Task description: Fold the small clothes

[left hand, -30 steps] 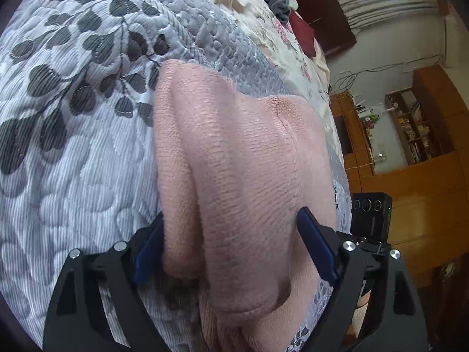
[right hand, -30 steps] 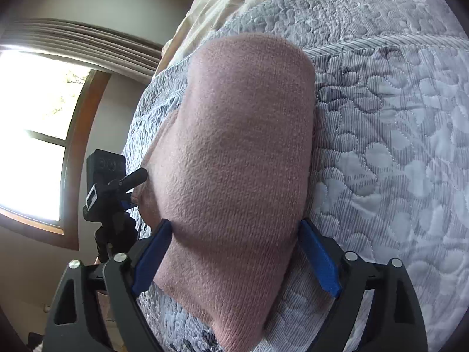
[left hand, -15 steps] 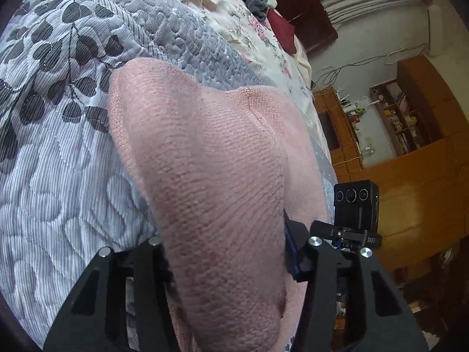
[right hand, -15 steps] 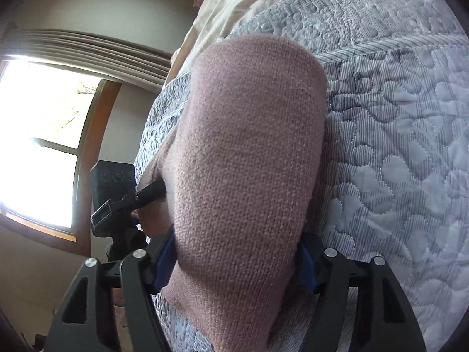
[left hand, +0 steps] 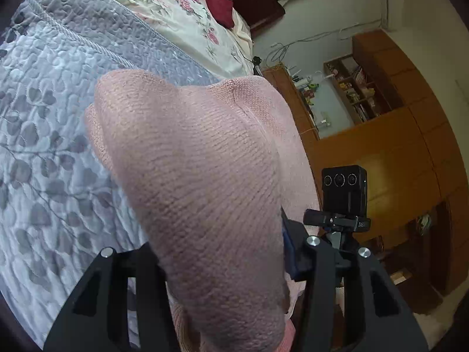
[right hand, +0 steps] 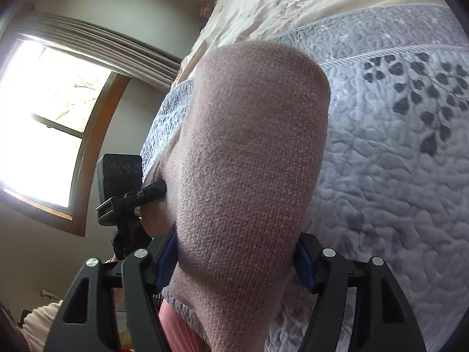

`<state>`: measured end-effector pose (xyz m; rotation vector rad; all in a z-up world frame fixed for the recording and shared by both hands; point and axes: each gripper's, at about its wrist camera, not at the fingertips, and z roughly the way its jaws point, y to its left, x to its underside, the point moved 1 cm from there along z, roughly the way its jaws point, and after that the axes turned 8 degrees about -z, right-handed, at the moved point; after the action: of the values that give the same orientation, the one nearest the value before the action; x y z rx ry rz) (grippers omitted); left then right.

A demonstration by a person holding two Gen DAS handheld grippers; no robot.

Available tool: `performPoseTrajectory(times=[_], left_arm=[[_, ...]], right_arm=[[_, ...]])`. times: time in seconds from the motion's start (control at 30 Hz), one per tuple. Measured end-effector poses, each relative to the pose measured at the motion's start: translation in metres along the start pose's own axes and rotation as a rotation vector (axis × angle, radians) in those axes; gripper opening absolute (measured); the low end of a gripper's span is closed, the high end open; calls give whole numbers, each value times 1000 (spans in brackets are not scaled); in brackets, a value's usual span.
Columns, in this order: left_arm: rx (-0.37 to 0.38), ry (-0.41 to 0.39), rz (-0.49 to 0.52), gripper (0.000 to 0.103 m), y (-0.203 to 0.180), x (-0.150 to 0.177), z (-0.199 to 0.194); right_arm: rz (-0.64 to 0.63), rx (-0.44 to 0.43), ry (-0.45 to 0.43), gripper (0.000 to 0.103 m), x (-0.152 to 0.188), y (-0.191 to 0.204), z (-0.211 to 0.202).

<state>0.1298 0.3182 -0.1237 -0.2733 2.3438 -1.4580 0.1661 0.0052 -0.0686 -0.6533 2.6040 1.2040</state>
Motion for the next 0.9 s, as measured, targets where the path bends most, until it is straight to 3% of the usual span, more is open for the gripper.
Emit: performPoseTrajectory(times=[0.1, 0.27, 0.37, 0.5, 0.6, 0.77, 0.9], left_arm=[[2, 36, -14, 48, -6, 24, 30], [-114, 94, 5, 49, 12, 55, 76], [-179, 81, 31, 53, 30, 64, 88], [-216, 51, 28, 63, 39, 68, 86], [-293, 41, 49, 71, 32, 67, 78], [-413, 12, 127, 71, 13, 86, 51], [-462, -24, 180, 71, -1, 119, 29]], right_arm=[[49, 17, -3, 67, 28, -21, -20], [120, 85, 40, 68, 68, -63, -13], [97, 118, 41, 71, 81, -73, -2], [81, 144, 23, 76, 85, -68, 2], [98, 169, 27, 79, 88, -60, -1], [108, 190, 28, 80, 116, -56, -23], [113, 193, 36, 81, 148, -53, -36]])
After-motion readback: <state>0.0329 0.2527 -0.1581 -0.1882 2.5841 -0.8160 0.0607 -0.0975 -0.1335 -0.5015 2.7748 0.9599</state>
